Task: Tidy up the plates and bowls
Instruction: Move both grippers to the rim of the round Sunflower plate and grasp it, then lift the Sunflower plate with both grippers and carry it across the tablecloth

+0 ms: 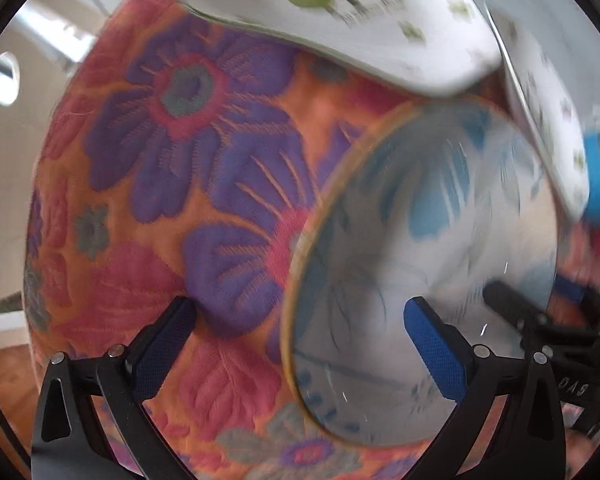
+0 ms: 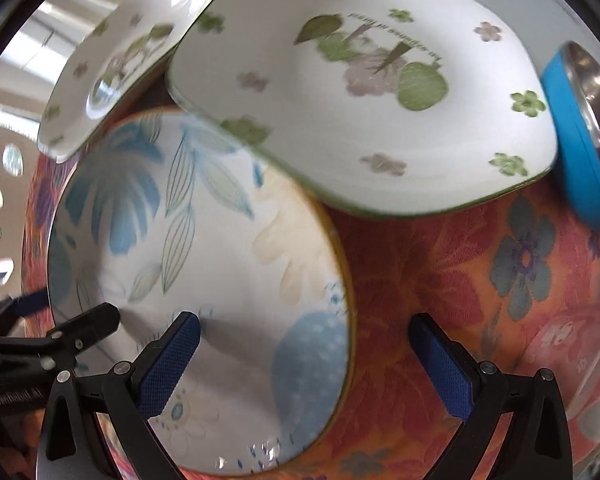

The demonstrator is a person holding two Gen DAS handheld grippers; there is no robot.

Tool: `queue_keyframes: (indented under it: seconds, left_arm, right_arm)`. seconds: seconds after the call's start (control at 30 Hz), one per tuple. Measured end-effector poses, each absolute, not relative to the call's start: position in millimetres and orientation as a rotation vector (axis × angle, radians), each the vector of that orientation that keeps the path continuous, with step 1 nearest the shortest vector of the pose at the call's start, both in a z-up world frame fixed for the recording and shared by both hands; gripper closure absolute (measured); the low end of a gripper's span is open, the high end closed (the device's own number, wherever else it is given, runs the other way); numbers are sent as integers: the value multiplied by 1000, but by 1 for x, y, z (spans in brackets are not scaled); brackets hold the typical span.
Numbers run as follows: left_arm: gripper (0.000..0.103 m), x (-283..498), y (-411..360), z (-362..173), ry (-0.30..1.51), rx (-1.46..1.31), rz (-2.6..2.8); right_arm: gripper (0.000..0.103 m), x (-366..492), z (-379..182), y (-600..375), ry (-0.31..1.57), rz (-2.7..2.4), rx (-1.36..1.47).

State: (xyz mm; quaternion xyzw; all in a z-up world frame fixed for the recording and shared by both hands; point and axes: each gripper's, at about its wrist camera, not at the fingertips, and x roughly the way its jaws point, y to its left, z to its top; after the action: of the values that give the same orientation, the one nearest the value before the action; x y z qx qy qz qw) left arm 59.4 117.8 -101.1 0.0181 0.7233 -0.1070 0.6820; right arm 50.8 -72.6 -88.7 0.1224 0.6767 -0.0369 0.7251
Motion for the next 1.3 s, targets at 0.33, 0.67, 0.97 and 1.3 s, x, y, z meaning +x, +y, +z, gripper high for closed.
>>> queue_keyframes:
  seconds: [0.33, 0.67, 0.97, 1.3]
  left_arm:
    - [0, 55, 113, -95, 1499, 50, -248]
    - [56, 56, 84, -67, 1451, 179, -392]
    - [56, 46, 74, -64, 1483, 274, -437]
    - [54, 0, 69, -63, 1449, 386, -491]
  right_arm:
    - [0, 42, -84, -78, 1390, -96, 269]
    - [41, 49, -67, -58, 1437, -1, 180]
    - [45, 10, -67, -54, 1501, 28, 175]
    - [44, -69, -74, -44, 1490, -17, 232]
